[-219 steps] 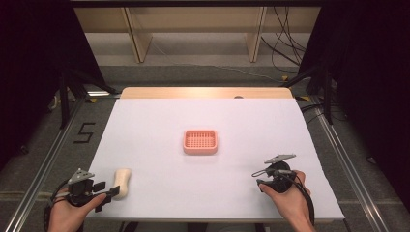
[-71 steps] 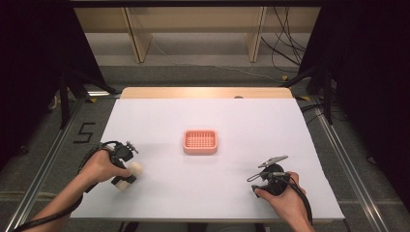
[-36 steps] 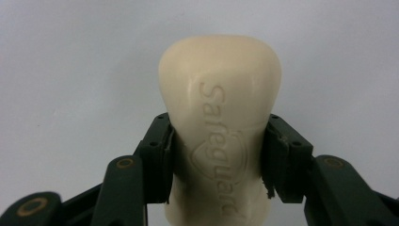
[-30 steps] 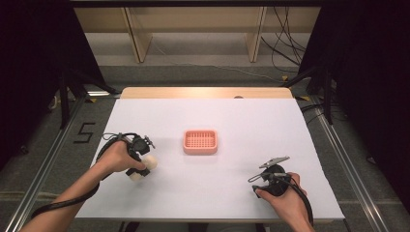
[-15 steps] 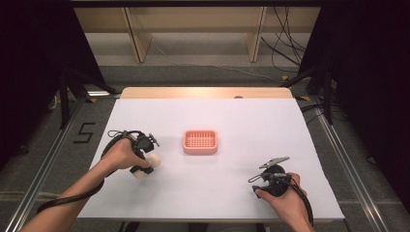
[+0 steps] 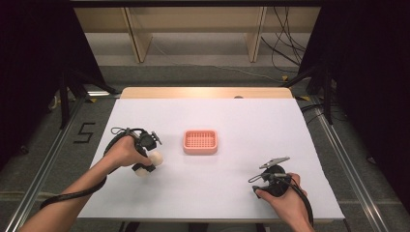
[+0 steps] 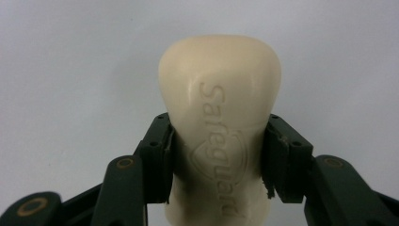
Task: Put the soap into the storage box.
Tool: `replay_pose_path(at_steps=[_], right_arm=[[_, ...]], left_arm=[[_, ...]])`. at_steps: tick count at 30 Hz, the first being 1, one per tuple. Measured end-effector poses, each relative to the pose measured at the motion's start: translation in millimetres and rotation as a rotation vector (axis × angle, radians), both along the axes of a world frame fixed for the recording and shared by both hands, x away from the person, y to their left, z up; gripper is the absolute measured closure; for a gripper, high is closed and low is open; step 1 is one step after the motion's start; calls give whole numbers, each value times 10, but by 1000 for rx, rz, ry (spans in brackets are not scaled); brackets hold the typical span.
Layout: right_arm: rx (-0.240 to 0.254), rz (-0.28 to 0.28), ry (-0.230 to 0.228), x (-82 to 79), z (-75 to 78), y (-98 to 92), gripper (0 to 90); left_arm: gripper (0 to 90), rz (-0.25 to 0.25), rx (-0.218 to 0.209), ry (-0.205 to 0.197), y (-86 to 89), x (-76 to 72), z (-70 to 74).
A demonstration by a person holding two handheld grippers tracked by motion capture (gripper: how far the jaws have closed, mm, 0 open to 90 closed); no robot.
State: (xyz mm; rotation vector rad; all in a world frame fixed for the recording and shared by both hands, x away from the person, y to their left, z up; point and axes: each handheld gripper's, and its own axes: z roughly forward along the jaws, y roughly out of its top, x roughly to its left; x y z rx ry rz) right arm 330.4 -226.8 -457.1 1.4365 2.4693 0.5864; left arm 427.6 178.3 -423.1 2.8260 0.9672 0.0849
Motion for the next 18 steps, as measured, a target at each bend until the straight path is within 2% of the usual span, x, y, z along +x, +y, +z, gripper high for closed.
replay_pose_path(at_steps=[1,2,12,17,18], right_arm=[[1,-1,0,0,-1,1,366],[0,-1,1,0,-2,1,366],[1,-1,2,-2,-6,-2,366],[-1,-5,2,-4,-3,-3,366],[-1,-6,1,-5,-4,-3,366]], left_arm=[[494,-22,8,0,-1,15,7],[494,-16,-2,-10,-10,16,2],[494,-54,18,-14,-77,74,31],[494,-68,22,-15,-98,96,41],[494,-59,12,-21,-107,95,35]])
